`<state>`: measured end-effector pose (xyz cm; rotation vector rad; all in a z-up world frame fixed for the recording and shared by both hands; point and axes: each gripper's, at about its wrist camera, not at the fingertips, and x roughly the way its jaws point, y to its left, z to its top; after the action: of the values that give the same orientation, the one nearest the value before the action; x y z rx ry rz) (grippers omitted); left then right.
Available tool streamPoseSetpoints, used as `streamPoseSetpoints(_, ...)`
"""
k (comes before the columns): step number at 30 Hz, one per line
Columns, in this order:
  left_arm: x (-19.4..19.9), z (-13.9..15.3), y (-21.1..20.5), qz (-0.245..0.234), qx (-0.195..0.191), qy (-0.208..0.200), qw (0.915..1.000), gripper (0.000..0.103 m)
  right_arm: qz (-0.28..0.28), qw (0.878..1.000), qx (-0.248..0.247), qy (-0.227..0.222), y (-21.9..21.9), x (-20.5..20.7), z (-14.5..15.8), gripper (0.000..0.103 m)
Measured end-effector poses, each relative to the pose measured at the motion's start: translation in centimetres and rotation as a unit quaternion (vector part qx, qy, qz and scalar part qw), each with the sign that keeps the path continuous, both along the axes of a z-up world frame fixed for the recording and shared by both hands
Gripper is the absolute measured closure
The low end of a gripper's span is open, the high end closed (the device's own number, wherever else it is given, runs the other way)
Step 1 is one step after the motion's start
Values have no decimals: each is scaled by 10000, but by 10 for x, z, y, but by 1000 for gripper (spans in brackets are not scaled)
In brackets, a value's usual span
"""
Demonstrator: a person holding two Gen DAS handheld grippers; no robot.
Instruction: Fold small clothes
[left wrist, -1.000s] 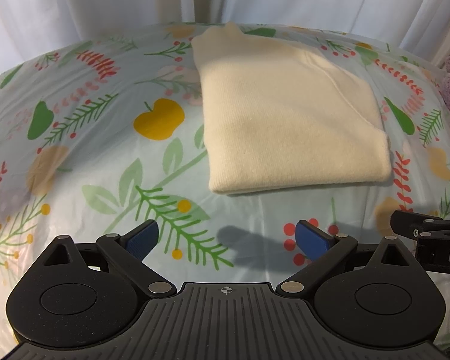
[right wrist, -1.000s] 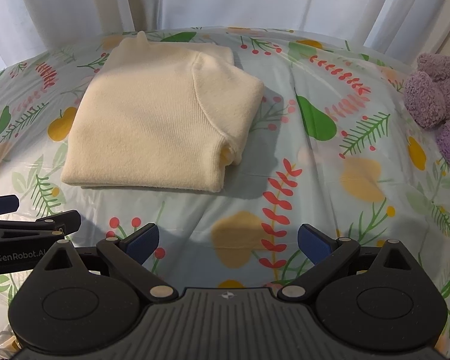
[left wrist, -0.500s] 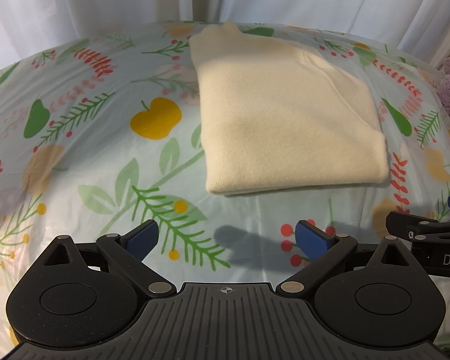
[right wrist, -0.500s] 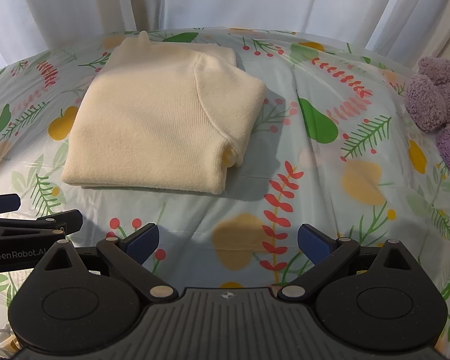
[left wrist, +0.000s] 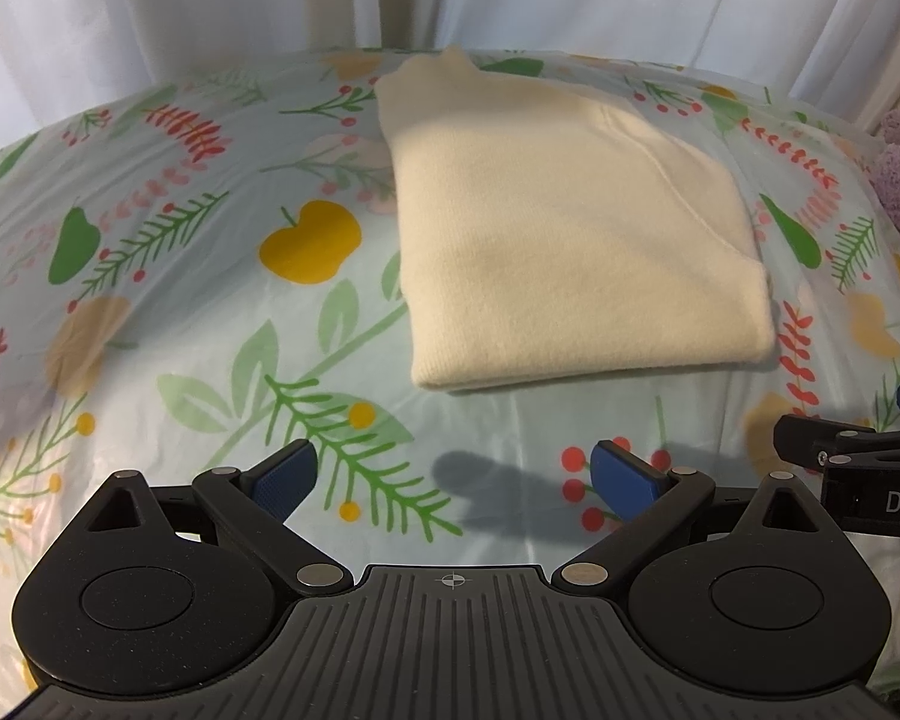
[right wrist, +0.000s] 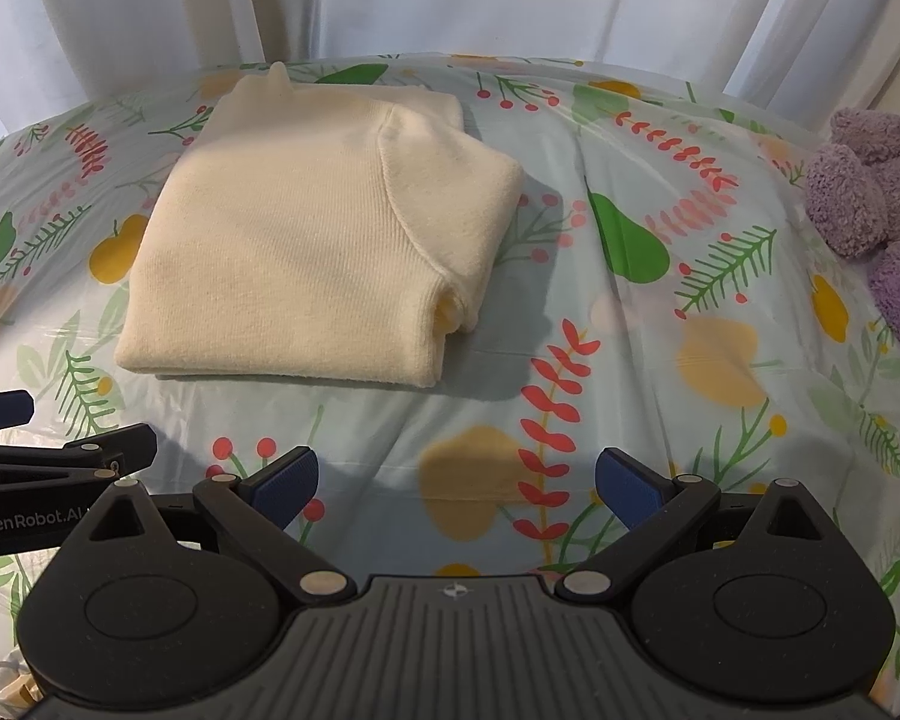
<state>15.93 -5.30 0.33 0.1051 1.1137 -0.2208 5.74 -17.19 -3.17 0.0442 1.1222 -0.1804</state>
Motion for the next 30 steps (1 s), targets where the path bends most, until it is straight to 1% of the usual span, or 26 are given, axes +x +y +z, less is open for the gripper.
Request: streamPoseSetpoints(30, 0, -3, -3, -94, 86, 40, 9999, 2, -90, 9999, -58, -31, -1, 1, -1, 4)
